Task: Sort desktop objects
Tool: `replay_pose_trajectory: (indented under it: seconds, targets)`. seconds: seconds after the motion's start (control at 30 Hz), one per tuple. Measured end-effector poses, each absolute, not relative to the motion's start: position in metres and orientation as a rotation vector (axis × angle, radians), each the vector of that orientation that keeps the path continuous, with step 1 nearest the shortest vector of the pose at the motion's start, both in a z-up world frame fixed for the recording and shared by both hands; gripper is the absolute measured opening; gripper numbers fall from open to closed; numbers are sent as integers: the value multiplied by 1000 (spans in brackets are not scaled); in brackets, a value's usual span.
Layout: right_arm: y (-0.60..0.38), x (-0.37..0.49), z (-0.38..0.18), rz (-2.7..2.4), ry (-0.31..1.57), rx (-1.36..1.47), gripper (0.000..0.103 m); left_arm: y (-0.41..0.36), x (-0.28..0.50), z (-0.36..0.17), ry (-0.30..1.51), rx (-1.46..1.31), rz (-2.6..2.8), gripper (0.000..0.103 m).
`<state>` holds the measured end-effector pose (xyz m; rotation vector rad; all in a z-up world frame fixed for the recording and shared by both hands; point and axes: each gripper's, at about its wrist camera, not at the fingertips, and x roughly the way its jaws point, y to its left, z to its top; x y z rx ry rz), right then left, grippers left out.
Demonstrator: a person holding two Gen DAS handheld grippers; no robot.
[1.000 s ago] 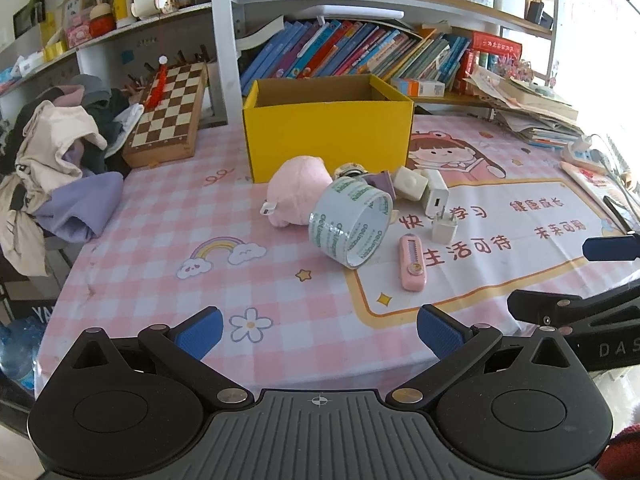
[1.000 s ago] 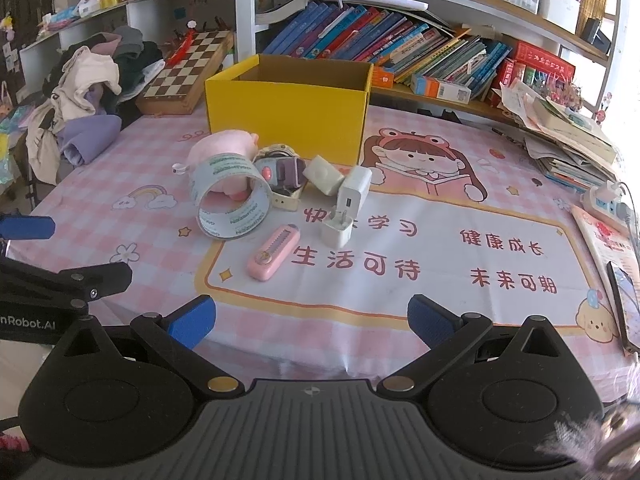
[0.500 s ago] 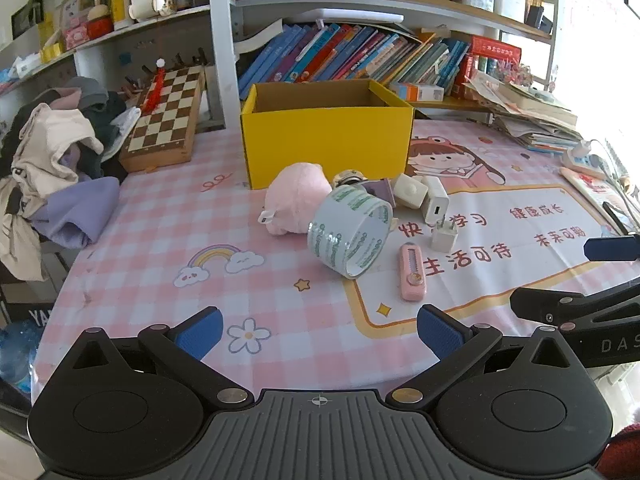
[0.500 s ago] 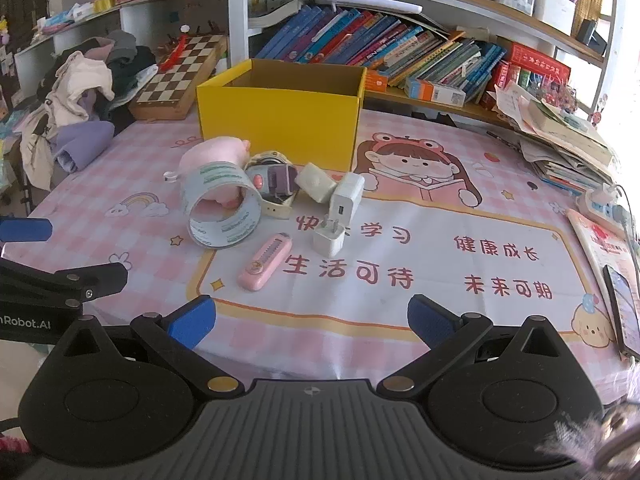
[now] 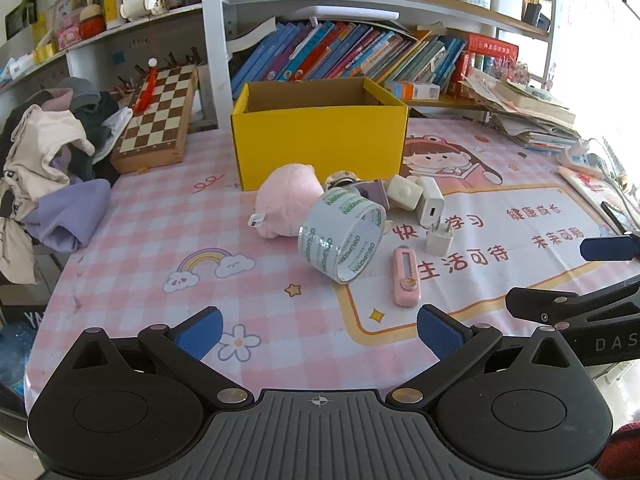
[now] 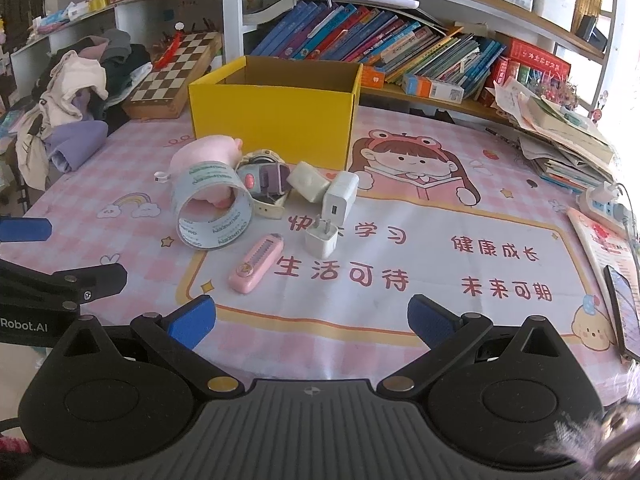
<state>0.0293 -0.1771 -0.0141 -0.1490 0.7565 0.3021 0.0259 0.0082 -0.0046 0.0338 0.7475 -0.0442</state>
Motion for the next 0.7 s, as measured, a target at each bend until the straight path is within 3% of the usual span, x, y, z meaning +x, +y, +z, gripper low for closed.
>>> replay_pose_trajectory:
  seconds: [0.7]
  targets:
    - [-190, 67, -24, 372, 803, -141, 103, -8, 49, -5, 737, 49, -26, 103]
